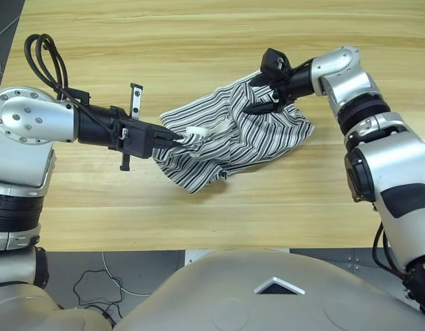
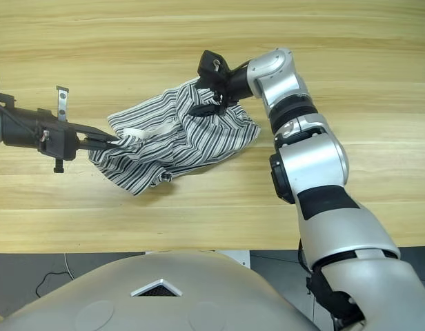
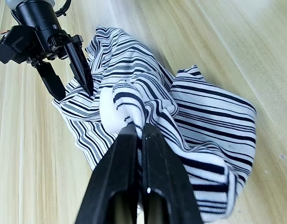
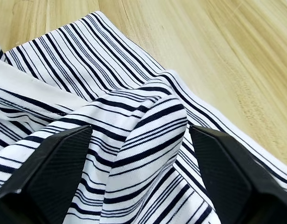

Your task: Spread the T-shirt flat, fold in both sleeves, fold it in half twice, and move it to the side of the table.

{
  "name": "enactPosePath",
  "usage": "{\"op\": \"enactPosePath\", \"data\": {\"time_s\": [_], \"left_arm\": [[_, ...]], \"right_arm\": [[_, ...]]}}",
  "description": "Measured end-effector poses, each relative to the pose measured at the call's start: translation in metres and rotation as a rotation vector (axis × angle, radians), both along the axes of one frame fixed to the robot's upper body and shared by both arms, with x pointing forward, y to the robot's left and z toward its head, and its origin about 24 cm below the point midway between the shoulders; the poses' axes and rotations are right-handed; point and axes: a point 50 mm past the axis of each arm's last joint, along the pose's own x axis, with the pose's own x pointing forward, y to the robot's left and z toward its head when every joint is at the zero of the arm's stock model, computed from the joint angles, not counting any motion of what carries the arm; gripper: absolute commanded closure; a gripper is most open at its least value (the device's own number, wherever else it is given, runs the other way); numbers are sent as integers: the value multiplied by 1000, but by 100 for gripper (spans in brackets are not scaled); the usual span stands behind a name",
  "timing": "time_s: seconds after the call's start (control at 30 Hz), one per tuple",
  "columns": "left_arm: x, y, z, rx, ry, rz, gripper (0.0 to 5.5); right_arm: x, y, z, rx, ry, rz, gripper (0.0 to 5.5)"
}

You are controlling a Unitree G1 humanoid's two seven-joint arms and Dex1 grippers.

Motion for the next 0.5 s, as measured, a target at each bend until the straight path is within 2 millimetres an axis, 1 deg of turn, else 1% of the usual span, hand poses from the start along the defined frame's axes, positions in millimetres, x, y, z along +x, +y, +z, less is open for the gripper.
{"op": "enactPosePath", "data": {"time_s": [0.13, 0.3, 0.37, 0.5], "left_arm": [[1, 0, -3, -3, 10, 1, 538], [2, -1, -7, -5, 14, -1, 538], [2, -1, -8, -4, 14, -1, 540], [4, -2, -9, -10, 14, 2, 540]], "right_arm": [[-1, 5, -4, -4, 6, -10, 165], [-2, 6, -8, -15, 19, -20, 165], [-3, 7, -9, -13, 23, -25, 192], [-3, 7, -9, -12, 28, -31, 269]]}}
